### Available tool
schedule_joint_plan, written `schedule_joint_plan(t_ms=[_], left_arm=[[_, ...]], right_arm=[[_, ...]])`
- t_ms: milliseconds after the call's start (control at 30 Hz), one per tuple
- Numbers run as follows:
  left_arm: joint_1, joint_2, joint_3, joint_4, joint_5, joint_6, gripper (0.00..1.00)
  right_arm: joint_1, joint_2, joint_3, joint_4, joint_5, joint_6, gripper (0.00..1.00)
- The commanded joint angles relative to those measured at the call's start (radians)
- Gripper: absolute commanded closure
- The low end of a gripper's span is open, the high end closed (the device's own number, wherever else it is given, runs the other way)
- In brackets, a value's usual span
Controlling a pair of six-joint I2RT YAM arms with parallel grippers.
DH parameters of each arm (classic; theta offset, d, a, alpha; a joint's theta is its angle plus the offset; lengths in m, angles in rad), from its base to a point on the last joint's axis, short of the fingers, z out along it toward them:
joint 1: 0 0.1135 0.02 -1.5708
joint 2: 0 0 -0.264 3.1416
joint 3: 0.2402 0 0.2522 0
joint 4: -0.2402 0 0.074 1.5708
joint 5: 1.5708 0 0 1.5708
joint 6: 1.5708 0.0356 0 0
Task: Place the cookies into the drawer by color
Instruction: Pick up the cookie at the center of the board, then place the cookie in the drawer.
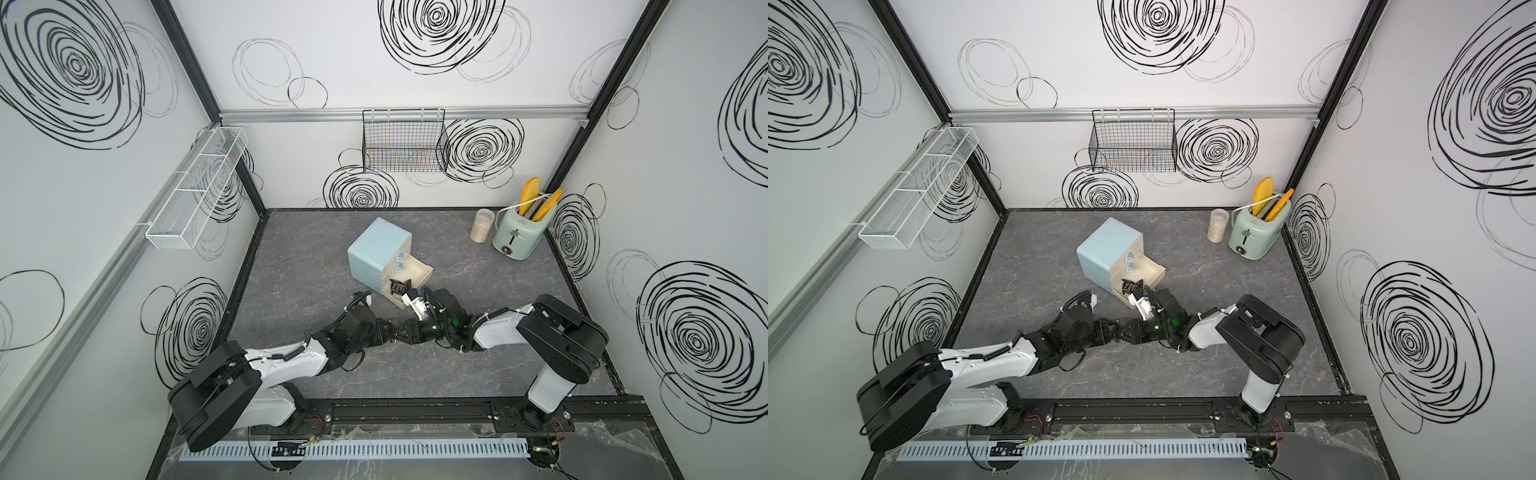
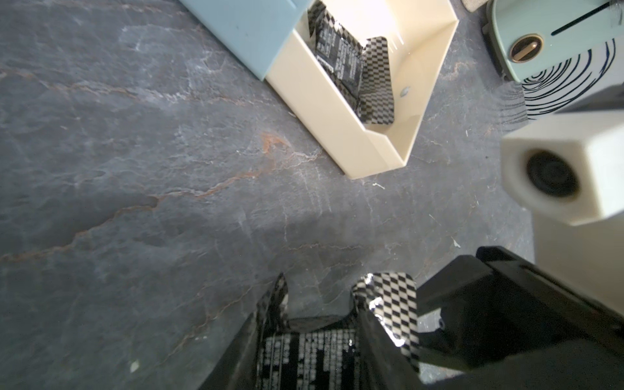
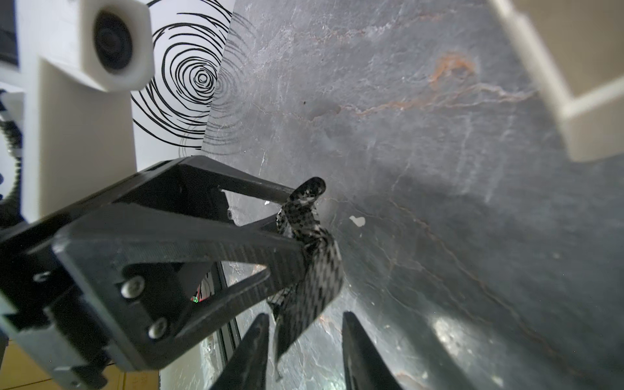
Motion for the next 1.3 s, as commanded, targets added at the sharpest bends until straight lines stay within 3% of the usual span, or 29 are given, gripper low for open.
schedule_joint_plan(t_ms=[0,100,233,333,500,600,767,967,1167,1267], left_arm=[[-0.005,0.000,-0.003,0.050,0.002,-0.022,0.59],[-0.005,0.004,-0.002,0.052,0.006,-0.024,0.59],[-0.006,0.001,-0.005,0.053,0.007,-0.025,0.58],[-0.006,-0.024,-0.008,0.040,-0.010,-0.019,0.46],[-0.005,-0.117,0.031,-0.091,-0.088,0.060,0.21],[0.002,-0.196,0.054,-0.172,-0.124,0.120,0.13],[0.046,-0.306,0.123,-0.312,-0.123,0.266,0.10],[0.147,-0.360,0.245,-0.483,-0.041,0.436,0.10],[0.316,-0.366,0.339,-0.534,0.214,0.591,0.08],[0.390,-0.358,0.380,-0.562,0.280,0.656,0.09]], right_arm=[[0.006,0.012,0.022,0.036,-0.009,0.018,0.66],[0.006,0.016,0.023,0.045,-0.015,0.022,0.72],[0.006,0.006,0.015,0.057,-0.015,0.024,0.87],[0.005,-0.012,0.010,0.049,-0.010,0.016,0.99],[0.004,-0.062,0.010,-0.034,0.005,-0.031,1.00],[0.002,-0.112,0.003,-0.075,0.001,-0.055,1.00],[-0.008,-0.222,-0.002,-0.192,0.024,-0.114,1.00],[-0.063,-0.348,-0.014,-0.323,0.030,-0.192,1.00],[-0.179,-0.436,-0.020,-0.423,-0.012,-0.266,1.00],[-0.251,-0.464,-0.016,-0.466,-0.049,-0.304,1.00]])
